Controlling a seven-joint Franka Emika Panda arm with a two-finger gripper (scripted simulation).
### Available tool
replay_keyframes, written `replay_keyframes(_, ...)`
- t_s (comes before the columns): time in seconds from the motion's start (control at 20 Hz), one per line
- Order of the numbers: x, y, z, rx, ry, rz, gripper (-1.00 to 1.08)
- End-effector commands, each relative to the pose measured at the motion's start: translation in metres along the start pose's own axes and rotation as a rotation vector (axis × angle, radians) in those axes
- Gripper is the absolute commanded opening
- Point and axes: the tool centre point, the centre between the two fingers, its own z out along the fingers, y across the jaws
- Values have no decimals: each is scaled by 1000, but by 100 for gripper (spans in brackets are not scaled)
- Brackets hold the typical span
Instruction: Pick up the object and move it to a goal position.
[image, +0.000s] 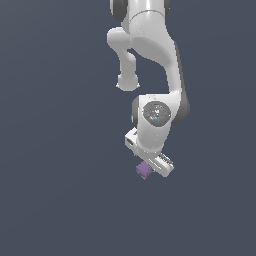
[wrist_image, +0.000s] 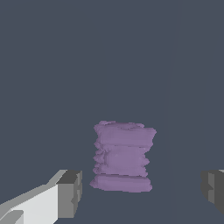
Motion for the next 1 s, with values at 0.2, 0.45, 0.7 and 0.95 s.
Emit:
replay_keyframes(0.2, 1, -8, 6, -1, 5, 60, 100)
replay_keyframes(0.45, 0, -9, 7, -1, 6, 65, 100)
replay_keyframes(0.7, 0, -9, 17, -1, 6, 66, 100)
replay_keyframes(0.95, 0, -8, 45, -1, 6, 68, 100)
